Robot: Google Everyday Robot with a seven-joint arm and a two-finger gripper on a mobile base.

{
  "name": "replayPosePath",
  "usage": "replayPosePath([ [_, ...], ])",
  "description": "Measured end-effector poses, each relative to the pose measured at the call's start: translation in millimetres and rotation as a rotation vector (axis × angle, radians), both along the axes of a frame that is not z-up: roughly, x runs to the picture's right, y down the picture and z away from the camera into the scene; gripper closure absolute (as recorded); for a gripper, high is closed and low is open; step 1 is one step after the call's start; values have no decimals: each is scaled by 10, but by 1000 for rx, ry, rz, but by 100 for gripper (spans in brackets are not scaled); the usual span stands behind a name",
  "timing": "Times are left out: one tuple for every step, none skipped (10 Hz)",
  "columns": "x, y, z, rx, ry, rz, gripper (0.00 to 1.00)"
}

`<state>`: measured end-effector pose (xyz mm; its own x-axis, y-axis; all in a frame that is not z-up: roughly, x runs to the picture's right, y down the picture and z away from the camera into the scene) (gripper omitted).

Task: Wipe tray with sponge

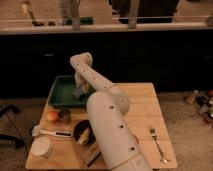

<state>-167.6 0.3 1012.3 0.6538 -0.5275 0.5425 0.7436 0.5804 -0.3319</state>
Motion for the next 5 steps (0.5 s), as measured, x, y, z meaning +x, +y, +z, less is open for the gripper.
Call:
replayPosePath([
  [-95,34,-7,-13,-25,-20,99],
  [-131,64,-28,-23,-43,-34,99],
  [-152,121,-75,-33,-60,-44,99],
  [-163,174,-145,-38,-78,-50,99],
  [-159,218,-188,-42,-85,-52,99],
])
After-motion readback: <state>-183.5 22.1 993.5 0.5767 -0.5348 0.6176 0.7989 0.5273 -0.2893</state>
